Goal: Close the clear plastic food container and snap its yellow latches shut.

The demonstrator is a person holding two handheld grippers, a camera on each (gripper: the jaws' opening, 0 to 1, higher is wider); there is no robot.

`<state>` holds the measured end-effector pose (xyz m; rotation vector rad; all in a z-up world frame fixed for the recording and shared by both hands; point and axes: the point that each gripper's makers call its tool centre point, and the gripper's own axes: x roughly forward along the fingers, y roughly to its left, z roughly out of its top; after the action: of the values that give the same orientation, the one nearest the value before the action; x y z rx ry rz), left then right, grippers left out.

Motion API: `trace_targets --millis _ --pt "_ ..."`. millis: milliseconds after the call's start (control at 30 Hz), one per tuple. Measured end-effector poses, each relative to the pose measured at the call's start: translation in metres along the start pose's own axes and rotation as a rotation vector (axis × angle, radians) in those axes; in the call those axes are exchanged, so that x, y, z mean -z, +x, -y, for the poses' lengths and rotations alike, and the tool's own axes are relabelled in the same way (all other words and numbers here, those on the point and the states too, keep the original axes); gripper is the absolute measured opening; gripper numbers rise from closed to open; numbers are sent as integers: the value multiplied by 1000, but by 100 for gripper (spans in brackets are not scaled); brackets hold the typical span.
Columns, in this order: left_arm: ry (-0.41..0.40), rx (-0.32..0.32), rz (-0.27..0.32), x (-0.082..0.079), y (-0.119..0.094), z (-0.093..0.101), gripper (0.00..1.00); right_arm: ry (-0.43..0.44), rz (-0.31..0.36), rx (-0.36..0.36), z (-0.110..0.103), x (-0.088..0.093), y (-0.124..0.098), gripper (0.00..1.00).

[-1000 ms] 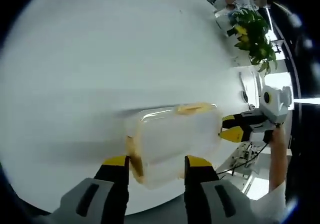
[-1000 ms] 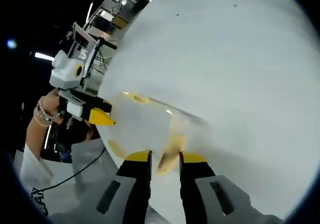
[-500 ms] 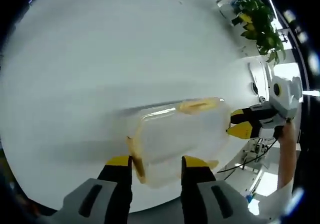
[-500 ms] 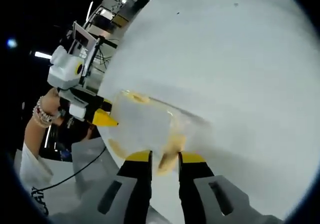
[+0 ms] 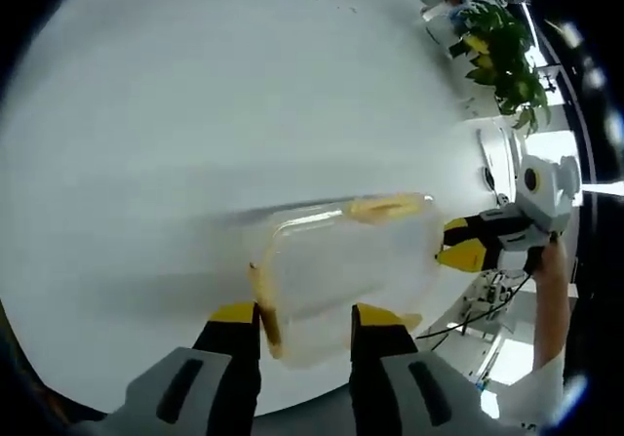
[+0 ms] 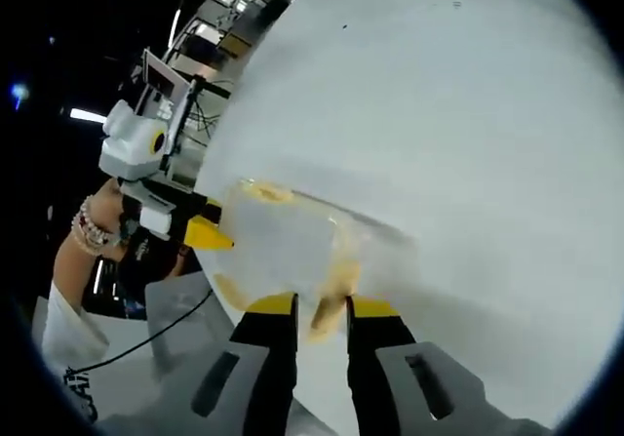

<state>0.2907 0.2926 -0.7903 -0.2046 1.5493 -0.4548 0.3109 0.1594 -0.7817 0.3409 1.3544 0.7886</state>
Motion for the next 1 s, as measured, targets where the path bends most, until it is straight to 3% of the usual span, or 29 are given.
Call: trace_targets --millis 333,500,667,767,833,900,1000 --pt "65 13 41 -5 -3 -5 31 -54 28 16 -2 5 -1 17" --pt "210 -19 100 -13 -7 -6 34 -121 22 65 -3 5 -2 18" --pt "436 -34 164 -13 -12 -4 37 -146 4 159 16 4 -8 36" --pt "604 -43 245 -20 -24 -2 39 -225 11 164 10 1 -16 30" --pt "632 -51 278 -23 -32 -2 34 -323 17 211 12 -7 -24 20" --pt "652 -41 346 -31 -44 3 32 -404 41 249 9 -16 -30 18" --pt "747 40 430 -34 -57 26 22 -449 101 197 -12 -31 -31 17"
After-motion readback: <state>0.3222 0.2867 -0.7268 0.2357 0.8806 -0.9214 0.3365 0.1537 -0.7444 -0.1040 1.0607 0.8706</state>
